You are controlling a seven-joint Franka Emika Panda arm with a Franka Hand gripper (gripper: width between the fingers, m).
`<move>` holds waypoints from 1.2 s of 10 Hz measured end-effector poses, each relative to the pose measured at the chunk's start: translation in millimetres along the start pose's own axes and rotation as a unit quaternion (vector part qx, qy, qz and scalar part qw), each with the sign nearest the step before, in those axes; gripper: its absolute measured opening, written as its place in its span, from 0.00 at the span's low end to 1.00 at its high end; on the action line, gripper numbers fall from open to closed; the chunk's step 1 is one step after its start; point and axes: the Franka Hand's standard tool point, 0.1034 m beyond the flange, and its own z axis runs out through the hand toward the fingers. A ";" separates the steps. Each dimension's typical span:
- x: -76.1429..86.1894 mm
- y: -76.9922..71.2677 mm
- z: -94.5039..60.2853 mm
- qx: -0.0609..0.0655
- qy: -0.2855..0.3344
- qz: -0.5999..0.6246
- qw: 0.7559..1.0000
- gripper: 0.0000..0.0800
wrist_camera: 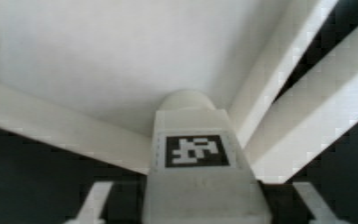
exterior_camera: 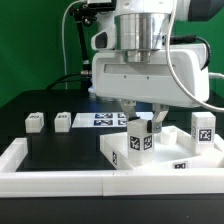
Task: Assemble square table
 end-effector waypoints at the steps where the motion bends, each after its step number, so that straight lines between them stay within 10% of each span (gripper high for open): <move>1: 0.1 0.0 0.0 0.000 0.000 0.039 0.999 0.37; 6: -2.7 -2.2 -0.1 0.002 -0.004 0.155 0.988 0.37; 8: -2.8 -2.1 0.0 0.002 -0.004 0.113 0.994 0.74; 12: -5.5 -3.8 0.1 0.004 -0.004 -0.091 0.996 0.81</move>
Offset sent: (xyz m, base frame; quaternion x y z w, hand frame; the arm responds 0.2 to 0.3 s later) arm -0.0013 -0.0008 -0.0014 -0.0242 -0.0073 0.1907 0.9813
